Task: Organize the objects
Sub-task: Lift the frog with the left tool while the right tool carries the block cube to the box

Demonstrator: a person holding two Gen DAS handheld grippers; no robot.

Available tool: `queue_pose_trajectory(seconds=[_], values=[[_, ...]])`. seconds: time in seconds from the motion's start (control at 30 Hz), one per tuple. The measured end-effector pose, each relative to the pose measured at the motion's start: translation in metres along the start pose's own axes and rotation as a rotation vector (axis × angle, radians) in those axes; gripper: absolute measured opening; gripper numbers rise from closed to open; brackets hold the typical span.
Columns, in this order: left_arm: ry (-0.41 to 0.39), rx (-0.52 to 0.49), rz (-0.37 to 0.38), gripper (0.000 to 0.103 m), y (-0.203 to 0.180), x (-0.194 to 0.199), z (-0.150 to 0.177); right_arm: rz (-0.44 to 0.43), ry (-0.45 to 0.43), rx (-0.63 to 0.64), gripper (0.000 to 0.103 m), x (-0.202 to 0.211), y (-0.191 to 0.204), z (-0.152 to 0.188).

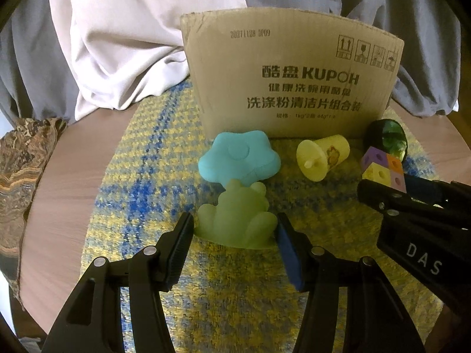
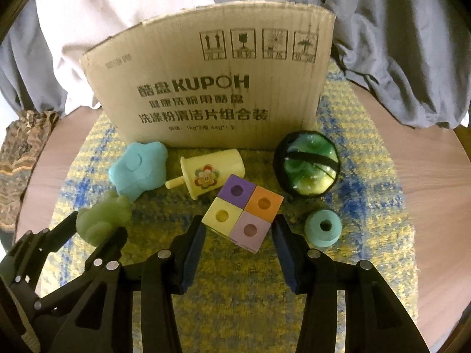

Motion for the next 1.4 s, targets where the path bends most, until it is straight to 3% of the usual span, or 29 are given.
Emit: queue_pose_trajectory(seconds=[0.8,1.4], values=[[-0.081,-0.004,-0.004,0.055,0.002,0.037,-0.022,-0.026,-0.117,-0.028,0.047,0.058,-0.01,-0.018],[-0.169,-0.043,-0.01,0.055,-0.007,0.072,-0.064,-0.035,-0.209,-0.06,0.047,0.1,-0.025,-0.052]])
Point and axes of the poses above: each gripper's, at about its wrist camera, not at the fingertips, and x roughly against the way its jaws point, y to its left, z to its underside, the point moved 1 cm from there along -x, roughly the way its jaws point, and after that the axes turned 15 degrees about z, right-handed, at the moved point
